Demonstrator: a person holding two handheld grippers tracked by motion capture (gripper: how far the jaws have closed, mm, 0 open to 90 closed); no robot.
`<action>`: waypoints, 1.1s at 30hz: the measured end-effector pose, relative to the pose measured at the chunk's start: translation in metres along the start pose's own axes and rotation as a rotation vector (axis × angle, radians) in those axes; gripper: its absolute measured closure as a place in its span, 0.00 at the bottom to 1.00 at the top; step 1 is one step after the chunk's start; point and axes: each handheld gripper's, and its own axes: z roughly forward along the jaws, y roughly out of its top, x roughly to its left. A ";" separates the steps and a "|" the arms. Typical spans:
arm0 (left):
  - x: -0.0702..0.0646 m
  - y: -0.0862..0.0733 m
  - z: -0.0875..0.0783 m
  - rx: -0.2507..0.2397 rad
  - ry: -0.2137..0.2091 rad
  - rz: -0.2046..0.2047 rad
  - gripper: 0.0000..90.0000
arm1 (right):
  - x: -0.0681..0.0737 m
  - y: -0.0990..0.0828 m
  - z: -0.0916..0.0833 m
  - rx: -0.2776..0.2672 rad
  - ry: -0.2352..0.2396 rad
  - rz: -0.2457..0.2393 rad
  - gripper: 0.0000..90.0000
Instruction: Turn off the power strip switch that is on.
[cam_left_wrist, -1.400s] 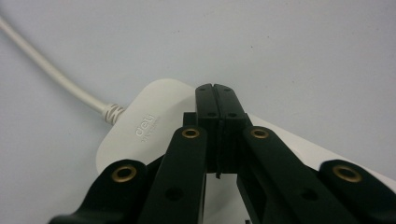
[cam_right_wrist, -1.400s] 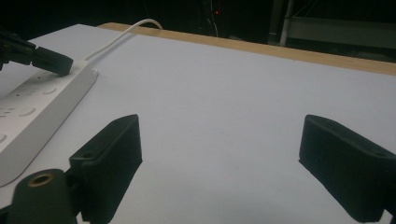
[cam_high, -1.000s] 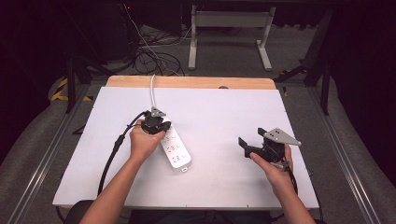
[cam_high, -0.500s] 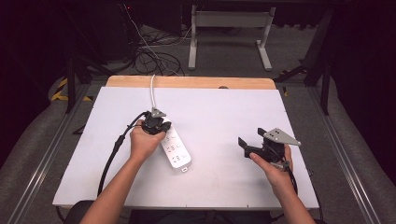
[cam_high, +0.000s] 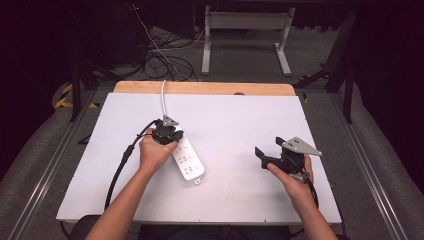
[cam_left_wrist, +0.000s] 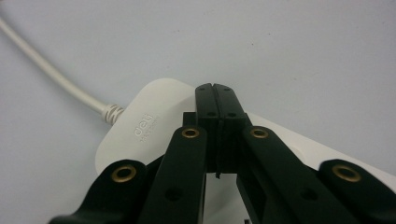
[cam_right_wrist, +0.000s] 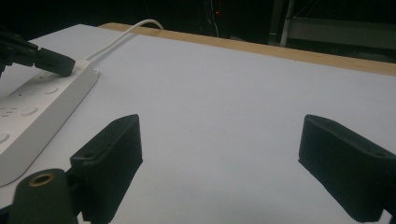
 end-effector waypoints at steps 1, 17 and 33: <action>0.000 0.000 0.000 0.000 -0.001 0.000 1.00 | 0.000 0.000 0.000 0.000 0.001 0.000 0.16; -0.003 0.003 -0.001 0.021 0.012 0.017 1.00 | 0.001 0.000 0.001 0.003 0.005 0.000 0.16; -0.001 0.003 -0.003 0.018 0.015 0.025 1.00 | 0.002 0.000 0.002 0.002 0.008 0.002 0.16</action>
